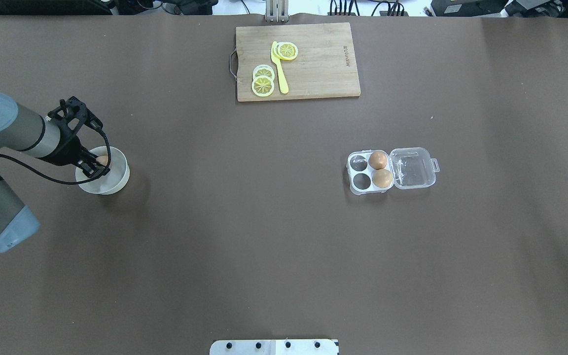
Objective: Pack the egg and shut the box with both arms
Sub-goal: 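Lower the left gripper into the bowl and close on the brown egg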
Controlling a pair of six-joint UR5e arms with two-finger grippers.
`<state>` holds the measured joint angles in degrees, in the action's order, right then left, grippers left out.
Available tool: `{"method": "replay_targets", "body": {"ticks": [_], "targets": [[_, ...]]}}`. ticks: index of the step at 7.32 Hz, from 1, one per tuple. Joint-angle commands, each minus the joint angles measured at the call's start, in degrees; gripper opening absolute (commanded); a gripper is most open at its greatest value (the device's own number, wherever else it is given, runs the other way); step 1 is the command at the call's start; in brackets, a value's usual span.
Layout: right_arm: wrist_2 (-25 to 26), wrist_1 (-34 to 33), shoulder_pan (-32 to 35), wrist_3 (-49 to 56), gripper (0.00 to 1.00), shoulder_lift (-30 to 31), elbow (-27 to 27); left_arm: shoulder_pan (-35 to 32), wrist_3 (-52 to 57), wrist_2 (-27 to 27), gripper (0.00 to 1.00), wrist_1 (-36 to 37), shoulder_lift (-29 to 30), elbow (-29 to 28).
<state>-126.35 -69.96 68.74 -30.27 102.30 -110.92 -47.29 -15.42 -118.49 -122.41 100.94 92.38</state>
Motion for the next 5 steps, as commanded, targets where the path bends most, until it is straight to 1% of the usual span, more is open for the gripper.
{"method": "replay_targets", "body": {"ticks": [1, 3, 4, 5], "targets": [[0.0, 0.0, 0.0, 0.3, 1.00, 0.0, 0.0, -0.3, -0.1, -1.4, 0.00, -3.8, -0.2, 0.5], [0.0, 0.0, 0.0, 0.3, 1.00, 0.0, 0.0, -2.2, -0.4, -6.4, 0.00, -4.4, -0.2, 3.6], [0.0, 0.0, 0.0, 0.2, 1.00, 0.0, 0.0, -2.2, -3.4, -8.0, 0.00, -8.8, -0.1, 3.3], [-0.1, 0.0, 0.0, 0.0, 1.00, 0.0, 0.0, -1.7, -8.5, -8.1, 0.00, -15.2, 0.5, 2.6]]}}
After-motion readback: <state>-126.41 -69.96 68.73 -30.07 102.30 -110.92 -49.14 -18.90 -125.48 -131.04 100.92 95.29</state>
